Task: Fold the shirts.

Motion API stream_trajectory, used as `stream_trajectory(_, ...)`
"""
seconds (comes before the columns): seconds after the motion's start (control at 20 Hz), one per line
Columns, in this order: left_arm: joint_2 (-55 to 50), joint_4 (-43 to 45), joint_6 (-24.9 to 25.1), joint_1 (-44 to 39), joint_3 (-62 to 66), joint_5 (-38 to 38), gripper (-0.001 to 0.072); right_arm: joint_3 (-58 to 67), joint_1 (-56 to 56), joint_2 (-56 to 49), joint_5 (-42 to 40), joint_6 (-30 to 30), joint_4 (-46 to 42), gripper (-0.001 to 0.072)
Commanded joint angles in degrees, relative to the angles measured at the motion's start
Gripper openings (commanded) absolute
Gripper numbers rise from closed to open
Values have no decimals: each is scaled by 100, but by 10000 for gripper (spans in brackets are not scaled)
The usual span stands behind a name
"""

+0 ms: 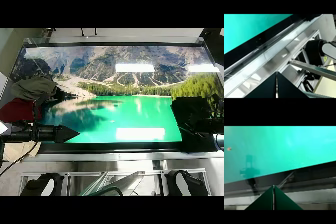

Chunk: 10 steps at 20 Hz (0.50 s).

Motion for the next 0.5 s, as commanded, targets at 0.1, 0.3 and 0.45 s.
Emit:
stream_trajectory(0.1,4,7,2,-2,-2,-11,17,-2,4,4,-2,2,0,19)
stream_trajectory(0.3,-101,376,-87,92,330,354,17,-2,4,4,-4,2,0,19)
stream_trajectory(0.45,-675,1362,-409,529,1513,879,20,-2,4,4,-2,2,0,19)
